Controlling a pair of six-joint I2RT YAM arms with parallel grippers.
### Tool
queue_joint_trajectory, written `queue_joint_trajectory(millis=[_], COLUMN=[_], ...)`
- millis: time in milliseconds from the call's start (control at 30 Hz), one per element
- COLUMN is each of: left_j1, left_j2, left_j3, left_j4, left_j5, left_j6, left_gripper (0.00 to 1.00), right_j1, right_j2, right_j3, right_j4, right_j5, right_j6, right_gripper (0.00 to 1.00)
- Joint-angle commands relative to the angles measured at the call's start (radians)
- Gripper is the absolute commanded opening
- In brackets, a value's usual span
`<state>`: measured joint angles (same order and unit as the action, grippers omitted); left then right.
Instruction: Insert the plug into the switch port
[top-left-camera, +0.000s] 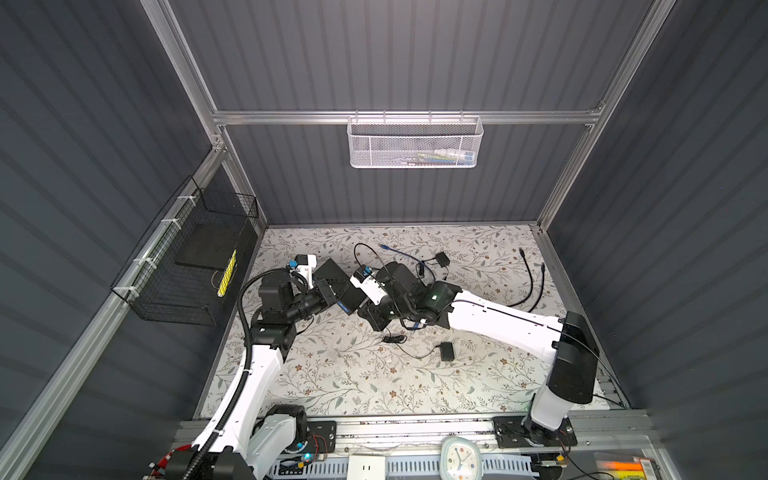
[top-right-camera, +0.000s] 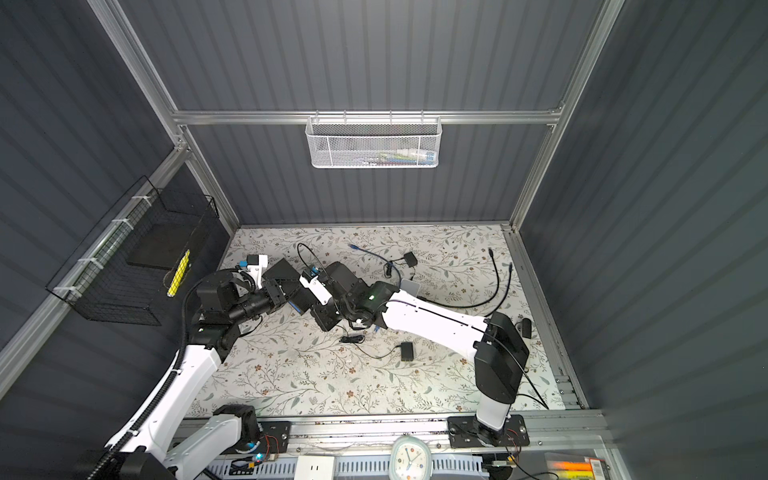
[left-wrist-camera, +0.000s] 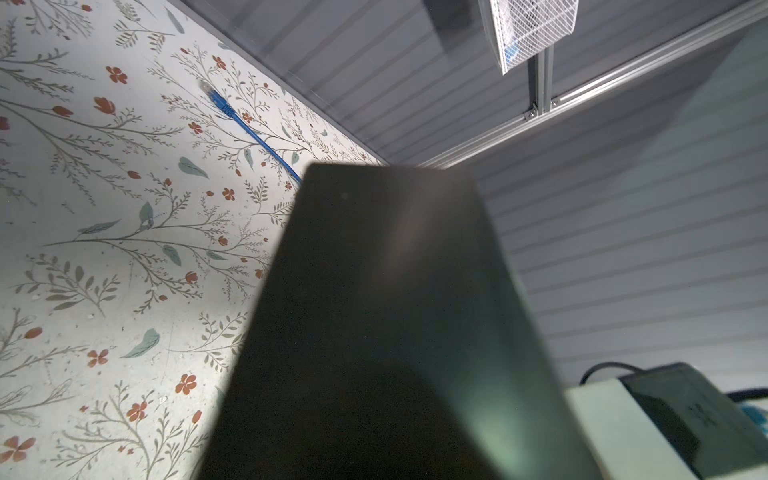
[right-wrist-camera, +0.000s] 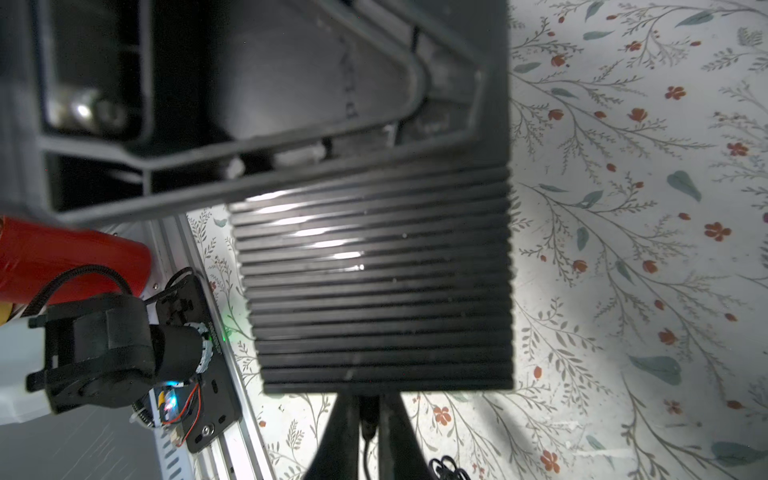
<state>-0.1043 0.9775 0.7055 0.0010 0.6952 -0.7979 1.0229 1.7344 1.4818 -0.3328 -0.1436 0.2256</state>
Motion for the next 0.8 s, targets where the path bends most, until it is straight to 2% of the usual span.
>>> queue_joint_trajectory(millis=[0,67,300,400,533,633,767], left_j1=[-0.032,-0.031,-0.029,-0.029,-0.031,-0.031,-0.031], left_j2=[0.039,0.056,0.114,0.109,0.082,0.068,0.105], left_j3=[0.022,0.055,0.121,0.112,0.006,-0.114,-0.234], left_j4=[-0.085,-0.071,-0.008,-0.034,0.009,0.064,0.176], left_j5=[0.005,-0.041,-0.089,-0.178,-0.246,-0.288,-0.307], left_j6=[-0.044,-0.064,-0.096,-0.106,-0.175,-0.204,-0.218], left_gripper=[0.0,0.0,0.0,0.0,0.0,0.0,0.0], right_j1=[-0.024,-0.024,-0.026,-0.033,-0.057,-0.073,-0.103], right_j2=[-0.077,-0.097,-0.163,-0.214,-0.28,-0.282,-0.261], right_j3=[-0.033,-0.082,-0.232,-0.302,-0.352,-0.357,-0.357], right_j4=[0.295,0.296,0.269,0.246,0.151,0.085,0.041], right_j5=[0.1,0.112,0.134,0.157,0.187,0.18,0.126], right_j6=[0.009,0.006,0.026,0.066,0.15,0.169,0.211], right_gripper=[0.19,0.22,0.39,0.42,0.47,0.5,0.5])
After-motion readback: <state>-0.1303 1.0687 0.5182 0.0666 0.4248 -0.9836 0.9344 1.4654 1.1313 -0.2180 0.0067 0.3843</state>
